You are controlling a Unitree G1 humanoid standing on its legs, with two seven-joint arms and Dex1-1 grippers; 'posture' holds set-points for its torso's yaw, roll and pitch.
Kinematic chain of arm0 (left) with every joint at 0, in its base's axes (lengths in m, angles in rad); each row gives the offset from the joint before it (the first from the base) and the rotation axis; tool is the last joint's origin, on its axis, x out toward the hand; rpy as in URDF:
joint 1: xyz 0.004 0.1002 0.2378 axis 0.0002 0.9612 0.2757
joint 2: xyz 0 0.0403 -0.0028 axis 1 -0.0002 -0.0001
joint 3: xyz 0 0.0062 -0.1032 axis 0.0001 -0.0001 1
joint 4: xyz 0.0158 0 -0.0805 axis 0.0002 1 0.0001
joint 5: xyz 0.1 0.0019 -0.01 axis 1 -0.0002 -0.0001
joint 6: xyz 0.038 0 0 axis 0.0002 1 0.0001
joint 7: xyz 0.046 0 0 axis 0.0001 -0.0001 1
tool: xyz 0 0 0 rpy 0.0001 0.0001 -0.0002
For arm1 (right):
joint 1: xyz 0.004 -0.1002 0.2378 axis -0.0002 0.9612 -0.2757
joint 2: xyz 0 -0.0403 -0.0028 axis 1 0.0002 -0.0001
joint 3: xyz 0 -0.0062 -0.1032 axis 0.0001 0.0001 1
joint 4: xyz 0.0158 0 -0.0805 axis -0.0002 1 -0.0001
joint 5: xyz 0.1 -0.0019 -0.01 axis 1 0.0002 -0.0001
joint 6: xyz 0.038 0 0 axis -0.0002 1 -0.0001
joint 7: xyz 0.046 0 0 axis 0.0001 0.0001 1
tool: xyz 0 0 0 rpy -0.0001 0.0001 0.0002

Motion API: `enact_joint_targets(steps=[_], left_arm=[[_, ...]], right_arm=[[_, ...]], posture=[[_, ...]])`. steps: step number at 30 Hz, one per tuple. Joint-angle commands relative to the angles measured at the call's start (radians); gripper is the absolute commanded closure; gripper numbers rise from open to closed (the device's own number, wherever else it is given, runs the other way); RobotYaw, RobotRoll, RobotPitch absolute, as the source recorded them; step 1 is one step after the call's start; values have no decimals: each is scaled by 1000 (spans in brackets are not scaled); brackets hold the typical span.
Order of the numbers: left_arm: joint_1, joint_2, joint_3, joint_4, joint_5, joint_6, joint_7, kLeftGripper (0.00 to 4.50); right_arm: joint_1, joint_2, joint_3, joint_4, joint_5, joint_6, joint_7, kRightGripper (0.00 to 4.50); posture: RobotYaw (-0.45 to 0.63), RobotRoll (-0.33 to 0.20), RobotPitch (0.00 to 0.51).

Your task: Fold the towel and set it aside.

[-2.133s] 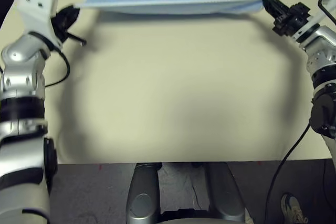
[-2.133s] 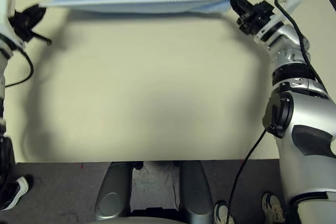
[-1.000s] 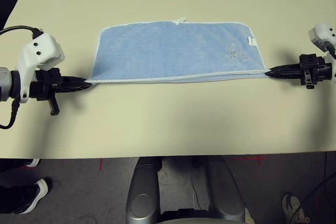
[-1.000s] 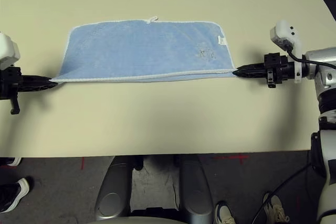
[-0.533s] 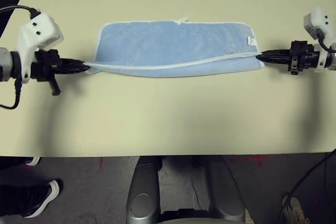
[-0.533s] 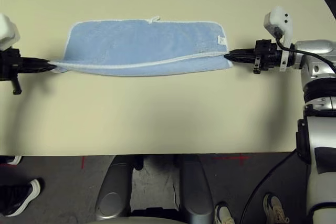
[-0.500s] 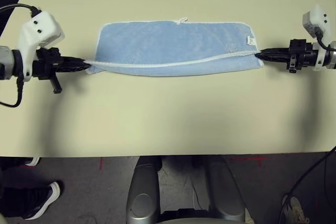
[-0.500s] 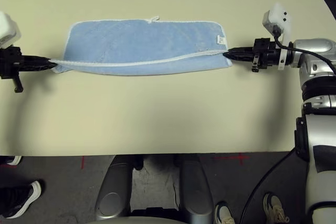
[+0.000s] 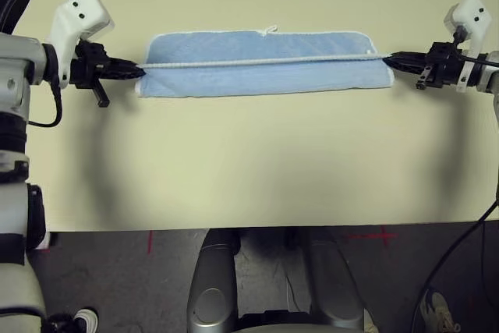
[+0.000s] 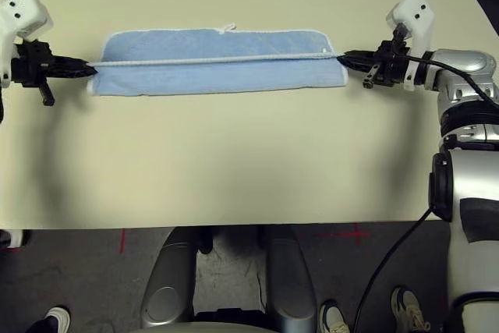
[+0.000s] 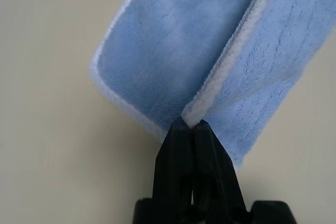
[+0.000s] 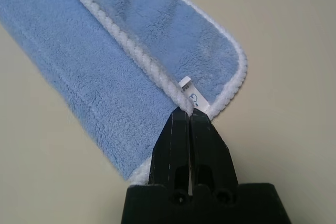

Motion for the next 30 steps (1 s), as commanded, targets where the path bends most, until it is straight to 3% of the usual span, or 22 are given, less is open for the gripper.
enact_joint_targets(steps=[1, 19, 30], left_arm=[[-26, -15, -6, 79, 45, -38, 55, 4454], [-133, -97, 5, 314, 121, -178, 263, 4454], [-206, -148, -10, 398, 167, -250, 348, 4454]], right_arm=[[-5, 6, -18, 13, -20, -11, -66, 4500], [-67, 64, 5, 29, -125, -15, -322, 4500], [-59, 82, 1, 40, -163, -17, -380, 4500]], posture=[[33, 0, 340], [32, 0, 336], [29, 0, 333]])
